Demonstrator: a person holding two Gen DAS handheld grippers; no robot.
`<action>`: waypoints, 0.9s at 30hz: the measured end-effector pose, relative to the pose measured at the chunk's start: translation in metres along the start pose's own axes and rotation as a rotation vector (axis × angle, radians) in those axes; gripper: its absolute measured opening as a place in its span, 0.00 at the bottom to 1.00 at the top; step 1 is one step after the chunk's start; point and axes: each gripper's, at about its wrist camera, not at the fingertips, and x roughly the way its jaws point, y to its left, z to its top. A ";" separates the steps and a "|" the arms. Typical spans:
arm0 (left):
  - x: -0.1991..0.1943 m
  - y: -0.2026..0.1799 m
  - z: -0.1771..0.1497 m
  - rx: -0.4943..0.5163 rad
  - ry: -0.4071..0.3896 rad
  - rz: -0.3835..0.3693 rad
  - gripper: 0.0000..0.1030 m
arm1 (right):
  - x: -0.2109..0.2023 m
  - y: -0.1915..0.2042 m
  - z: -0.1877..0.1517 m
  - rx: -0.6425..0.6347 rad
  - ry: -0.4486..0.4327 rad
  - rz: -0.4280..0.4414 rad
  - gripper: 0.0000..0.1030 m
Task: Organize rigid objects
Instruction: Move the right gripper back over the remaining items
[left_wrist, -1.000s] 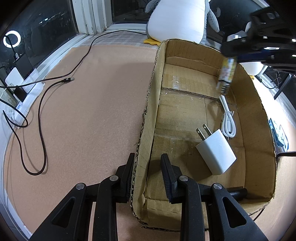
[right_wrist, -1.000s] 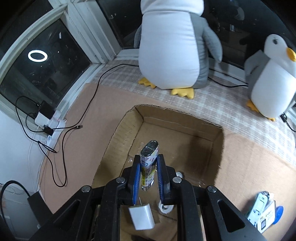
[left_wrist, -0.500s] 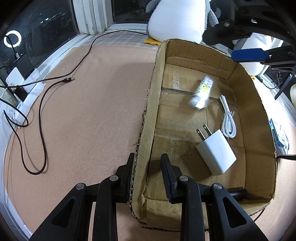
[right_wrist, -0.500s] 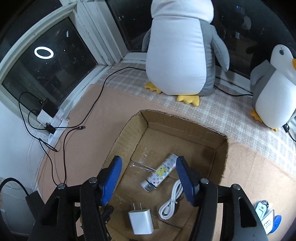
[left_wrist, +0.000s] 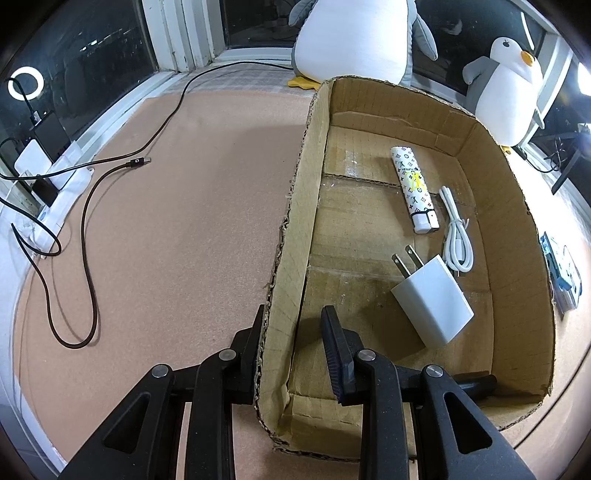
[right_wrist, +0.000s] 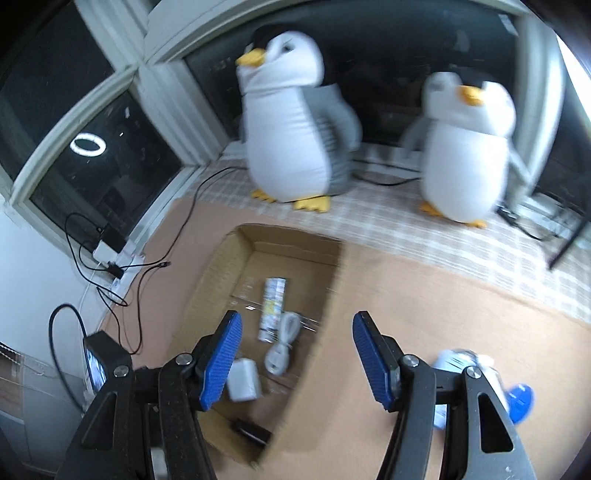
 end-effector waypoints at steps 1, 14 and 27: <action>0.000 0.000 0.000 0.002 0.000 0.002 0.28 | -0.008 -0.011 -0.005 0.013 -0.002 -0.007 0.57; -0.001 -0.005 -0.001 0.015 -0.002 0.024 0.28 | -0.065 -0.120 -0.066 0.133 -0.077 -0.073 0.57; -0.002 -0.008 -0.001 0.023 0.000 0.042 0.29 | -0.001 -0.157 -0.046 0.247 0.032 0.004 0.24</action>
